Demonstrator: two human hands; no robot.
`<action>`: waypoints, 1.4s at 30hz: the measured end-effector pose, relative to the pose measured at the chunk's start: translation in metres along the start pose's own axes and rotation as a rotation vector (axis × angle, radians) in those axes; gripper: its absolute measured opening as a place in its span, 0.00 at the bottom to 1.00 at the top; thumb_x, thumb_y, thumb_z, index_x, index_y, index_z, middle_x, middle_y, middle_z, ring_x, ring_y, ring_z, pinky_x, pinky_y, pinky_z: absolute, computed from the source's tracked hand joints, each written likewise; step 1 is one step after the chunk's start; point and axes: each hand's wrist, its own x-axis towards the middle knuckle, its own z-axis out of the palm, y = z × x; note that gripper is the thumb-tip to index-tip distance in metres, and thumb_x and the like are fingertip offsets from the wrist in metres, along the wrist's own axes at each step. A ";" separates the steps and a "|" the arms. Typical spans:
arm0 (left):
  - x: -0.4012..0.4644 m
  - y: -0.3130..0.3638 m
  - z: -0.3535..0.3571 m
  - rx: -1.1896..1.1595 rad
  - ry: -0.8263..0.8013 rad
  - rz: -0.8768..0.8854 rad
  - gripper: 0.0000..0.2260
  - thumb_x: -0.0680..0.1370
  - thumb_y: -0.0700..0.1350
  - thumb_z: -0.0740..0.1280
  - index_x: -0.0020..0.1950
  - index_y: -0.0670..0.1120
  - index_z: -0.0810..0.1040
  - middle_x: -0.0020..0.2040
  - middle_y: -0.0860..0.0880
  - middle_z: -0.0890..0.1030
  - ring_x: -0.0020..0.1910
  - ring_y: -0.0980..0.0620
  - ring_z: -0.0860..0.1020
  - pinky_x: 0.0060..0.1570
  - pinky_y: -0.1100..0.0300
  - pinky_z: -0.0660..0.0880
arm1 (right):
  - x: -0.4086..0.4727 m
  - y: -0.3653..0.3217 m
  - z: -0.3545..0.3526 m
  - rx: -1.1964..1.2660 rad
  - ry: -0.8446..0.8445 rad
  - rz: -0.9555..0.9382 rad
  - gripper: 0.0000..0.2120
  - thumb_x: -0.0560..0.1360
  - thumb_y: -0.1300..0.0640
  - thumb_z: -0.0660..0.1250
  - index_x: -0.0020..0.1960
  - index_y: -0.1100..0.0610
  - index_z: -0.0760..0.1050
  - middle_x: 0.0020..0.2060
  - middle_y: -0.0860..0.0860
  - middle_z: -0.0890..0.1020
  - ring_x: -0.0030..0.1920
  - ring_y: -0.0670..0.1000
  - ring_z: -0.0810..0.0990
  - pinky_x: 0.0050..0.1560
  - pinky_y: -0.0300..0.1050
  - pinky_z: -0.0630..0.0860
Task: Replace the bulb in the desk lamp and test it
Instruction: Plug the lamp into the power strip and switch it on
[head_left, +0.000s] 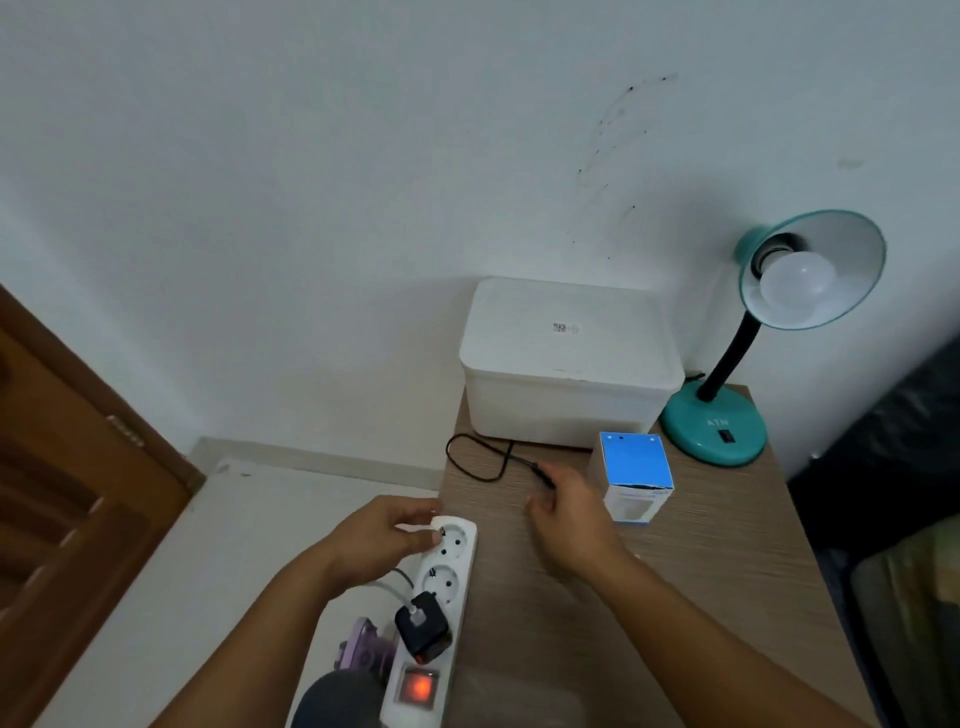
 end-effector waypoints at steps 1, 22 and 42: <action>0.000 -0.002 0.000 -0.004 -0.022 0.006 0.15 0.78 0.43 0.71 0.63 0.57 0.82 0.57 0.61 0.83 0.55 0.61 0.82 0.64 0.53 0.75 | 0.004 0.000 0.004 -0.018 0.012 0.011 0.20 0.76 0.60 0.63 0.68 0.56 0.71 0.61 0.53 0.76 0.59 0.53 0.75 0.62 0.45 0.71; 0.007 -0.028 0.008 -0.109 0.082 -0.013 0.17 0.75 0.43 0.75 0.61 0.57 0.83 0.56 0.62 0.84 0.57 0.63 0.80 0.64 0.53 0.75 | 0.005 0.006 0.018 0.089 -0.136 0.147 0.18 0.73 0.58 0.72 0.62 0.55 0.77 0.52 0.47 0.80 0.51 0.44 0.76 0.52 0.39 0.70; 0.001 -0.029 0.015 -0.202 0.116 -0.040 0.13 0.76 0.40 0.73 0.59 0.50 0.85 0.47 0.53 0.87 0.47 0.56 0.85 0.52 0.59 0.81 | -0.021 -0.042 0.016 0.242 -0.195 -0.151 0.07 0.74 0.58 0.70 0.49 0.46 0.81 0.42 0.43 0.83 0.42 0.39 0.81 0.44 0.39 0.78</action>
